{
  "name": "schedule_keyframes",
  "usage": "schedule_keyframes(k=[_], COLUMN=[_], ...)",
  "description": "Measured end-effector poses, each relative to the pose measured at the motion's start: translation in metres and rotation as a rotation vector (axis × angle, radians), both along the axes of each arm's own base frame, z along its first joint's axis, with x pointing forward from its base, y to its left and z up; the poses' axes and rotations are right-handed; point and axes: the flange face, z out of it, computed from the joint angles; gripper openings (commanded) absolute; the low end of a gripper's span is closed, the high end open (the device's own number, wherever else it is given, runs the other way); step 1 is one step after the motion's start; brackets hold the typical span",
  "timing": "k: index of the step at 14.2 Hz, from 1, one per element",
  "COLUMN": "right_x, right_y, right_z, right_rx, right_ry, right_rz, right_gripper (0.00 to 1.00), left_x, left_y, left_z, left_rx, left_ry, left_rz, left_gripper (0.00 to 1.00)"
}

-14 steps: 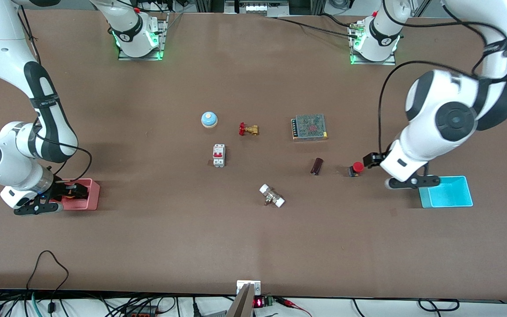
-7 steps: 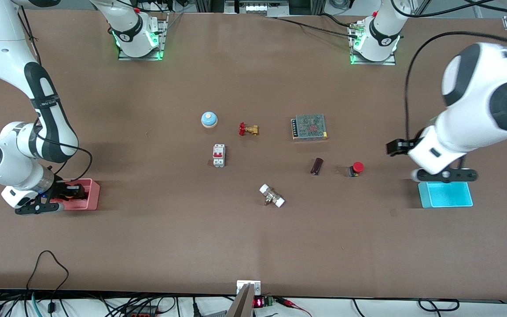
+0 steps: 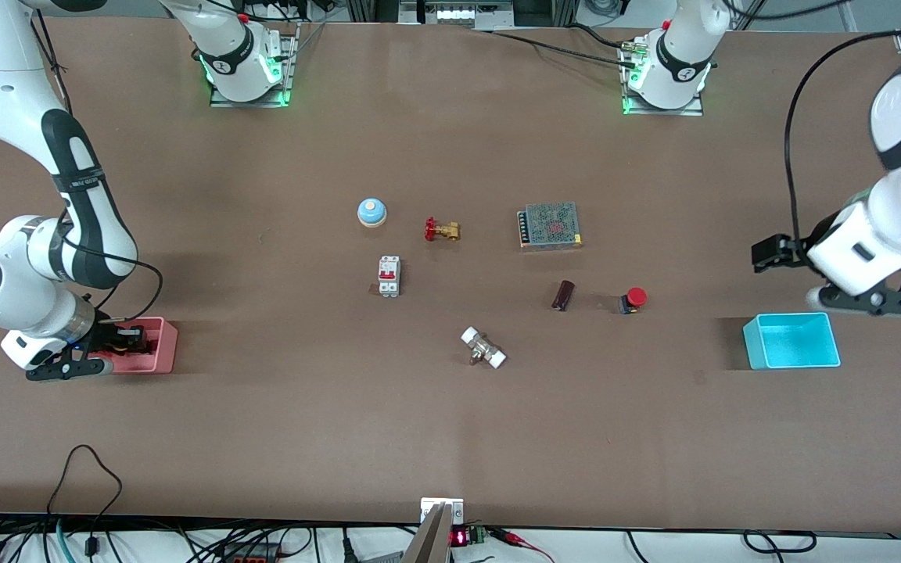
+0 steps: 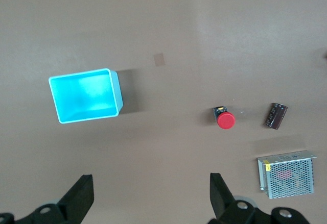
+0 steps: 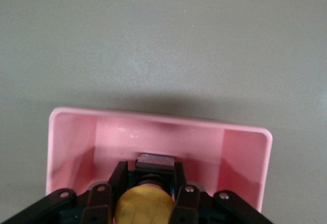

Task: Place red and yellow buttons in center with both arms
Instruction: 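Raise the left gripper away while the right gripper lifts the yellow button, then carry the yellow button with the right gripper toward the table center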

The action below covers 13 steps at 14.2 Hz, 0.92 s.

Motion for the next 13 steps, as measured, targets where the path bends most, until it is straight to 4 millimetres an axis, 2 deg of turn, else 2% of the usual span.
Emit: schedule_keyframes(k=[2, 5, 7, 9, 10, 11, 13], right_x=[-0.001, -0.01, -0.024, -0.037, -0.043, -0.047, -0.053], right_y=[0.001, 0.012, 0.037, 0.073, 0.096, 0.118, 0.155], right_z=[0.028, 0.097, 0.151, 0.186, 0.193, 0.19, 0.168], right_rx=[0.001, 0.029, 0.077, 0.099, 0.104, 0.109, 0.114], right_ry=[0.031, 0.081, 0.114, 0.149, 0.167, 0.184, 0.205], right_rz=[0.013, 0.017, 0.021, -0.006, -0.018, -0.03, -0.056], right_gripper=[0.0, 0.0, 0.0, 0.0, 0.0, 0.0, 0.0], left_x=[-0.026, -0.044, -0.047, -0.048, -0.048, -0.049, -0.051], left_y=[0.009, 0.028, 0.034, 0.037, 0.035, 0.031, 0.023], left_z=[0.014, 0.025, 0.021, 0.017, 0.017, 0.018, 0.02], left_rx=[-0.005, -0.011, -0.013, -0.014, -0.014, -0.015, -0.016], left_ry=[-0.035, -0.06, -0.047, -0.038, -0.036, -0.036, -0.035], left_rz=[-0.037, -0.029, -0.022, -0.018, -0.023, -0.031, -0.045], left_gripper=[1.0, 1.0, 1.0, 1.0, 1.0, 1.0, 1.0])
